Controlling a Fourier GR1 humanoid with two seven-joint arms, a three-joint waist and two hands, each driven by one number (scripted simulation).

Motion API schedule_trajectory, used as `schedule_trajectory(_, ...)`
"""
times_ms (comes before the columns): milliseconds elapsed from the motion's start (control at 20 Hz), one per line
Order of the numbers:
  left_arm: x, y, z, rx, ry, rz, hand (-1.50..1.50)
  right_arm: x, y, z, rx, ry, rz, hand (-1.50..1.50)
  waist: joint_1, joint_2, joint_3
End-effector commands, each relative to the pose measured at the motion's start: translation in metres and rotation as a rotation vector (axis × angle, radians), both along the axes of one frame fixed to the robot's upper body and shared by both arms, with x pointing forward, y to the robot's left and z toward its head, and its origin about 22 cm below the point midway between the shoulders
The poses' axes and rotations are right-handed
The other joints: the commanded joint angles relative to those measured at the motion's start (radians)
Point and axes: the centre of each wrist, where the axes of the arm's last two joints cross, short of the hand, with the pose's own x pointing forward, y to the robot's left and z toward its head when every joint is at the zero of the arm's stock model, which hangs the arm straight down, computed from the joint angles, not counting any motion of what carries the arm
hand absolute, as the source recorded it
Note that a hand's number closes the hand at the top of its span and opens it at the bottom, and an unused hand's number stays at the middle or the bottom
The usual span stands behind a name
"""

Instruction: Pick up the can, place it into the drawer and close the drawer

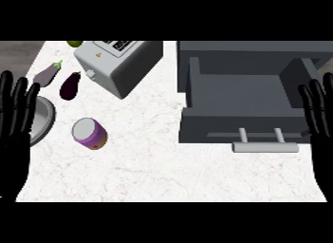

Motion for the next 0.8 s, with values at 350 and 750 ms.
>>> schedule_trajectory(350,0.007,0.047,-0.034,0.065,0.382,0.056,-1.5,-0.004,-0.009,-0.024,0.065,0.298,-0.216,-1.5,-0.007,0.023,0.015)
schedule_trajectory(750,-0.019,0.063,0.0,0.074,0.455,0.055,-1.5,-0.027,-0.057,-0.042,0.062,0.34,-0.289,-1.5,-0.001,0.016,0.016)
